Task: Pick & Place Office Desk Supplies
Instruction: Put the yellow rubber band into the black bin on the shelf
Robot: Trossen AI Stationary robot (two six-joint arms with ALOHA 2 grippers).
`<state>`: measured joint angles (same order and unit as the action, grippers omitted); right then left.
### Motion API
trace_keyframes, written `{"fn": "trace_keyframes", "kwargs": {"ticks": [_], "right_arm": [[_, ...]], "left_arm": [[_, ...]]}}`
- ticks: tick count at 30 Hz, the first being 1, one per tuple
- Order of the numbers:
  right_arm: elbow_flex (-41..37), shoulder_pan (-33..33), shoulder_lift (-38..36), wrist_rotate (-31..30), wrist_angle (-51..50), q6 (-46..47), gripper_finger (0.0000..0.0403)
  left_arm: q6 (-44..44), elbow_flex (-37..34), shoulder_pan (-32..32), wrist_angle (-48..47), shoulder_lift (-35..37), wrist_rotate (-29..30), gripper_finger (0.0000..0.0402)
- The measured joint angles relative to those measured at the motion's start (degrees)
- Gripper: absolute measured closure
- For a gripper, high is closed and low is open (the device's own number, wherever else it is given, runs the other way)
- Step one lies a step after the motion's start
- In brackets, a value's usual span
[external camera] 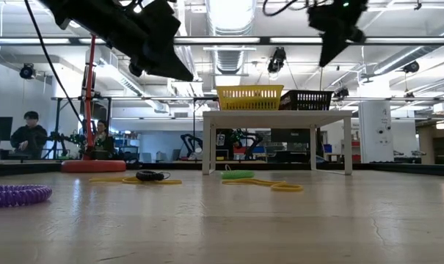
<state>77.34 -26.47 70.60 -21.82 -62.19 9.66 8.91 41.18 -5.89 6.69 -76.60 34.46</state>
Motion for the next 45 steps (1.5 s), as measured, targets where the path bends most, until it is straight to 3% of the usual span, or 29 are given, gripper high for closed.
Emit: {"fn": "trace_keyframes", "kwargs": {"ticks": [4, 9, 15, 21, 25, 30, 33, 39, 45], "right_arm": [[-9.42, 8.53, -7.85, -0.05, 3.91, 8.42, 0.0394], [-19.62, 29.45, -13.0, -3.03, 9.1, 22.29, 0.0394], [-25.04, 56.66, -9.41, -7.72, 10.24, 44.25, 0.0394], [-26.04, 73.39, -2.28, -7.04, 11.19, 64.05, 0.0373], [-26.37, 79.79, 3.48, -5.35, 16.65, 68.5, 0.0319], [-27.12, 84.2, 13.1, -4.53, 30.32, 56.95, 0.0238], [-26.78, 85.04, 18.42, -0.91, 32.51, 55.53, 0.0206], [-26.05, 87.97, 26.09, 1.26, 32.15, 67.23, 0.0194], [-25.74, 91.87, 29.43, 0.36, 30.84, 77.85, 0.022]], "left_arm": [[0.04, -0.56, 0.0, -0.56, 0.0, 0.02, 0.04], [-0.02, -1.45, 0.02, 0.55, 0.0, 0.52, 0.04], [-0.13, -1.5, 0.04, 0.77, 0.0, 0.66, 0.04], [0.1, -1.52, 0.04, 1.23, 0.0, 0.68, 0.04], [1.27, -1.52, 0.11, 1.94, 0.0, 1.48, 0.04], [1.8, -1.52, 0.11, 3.43, 0.0, 1.97, 0.04], [1.79, -1.5, 0.11, 4.31, 0.0, 1.97, 0.04], [1.82, -1.52, 0.16, 4.4, 0.0, 1.97, 0.04], [2.01, -1.52, 0.39, 4.89, 0.0, 1.98, 0.04]]}}
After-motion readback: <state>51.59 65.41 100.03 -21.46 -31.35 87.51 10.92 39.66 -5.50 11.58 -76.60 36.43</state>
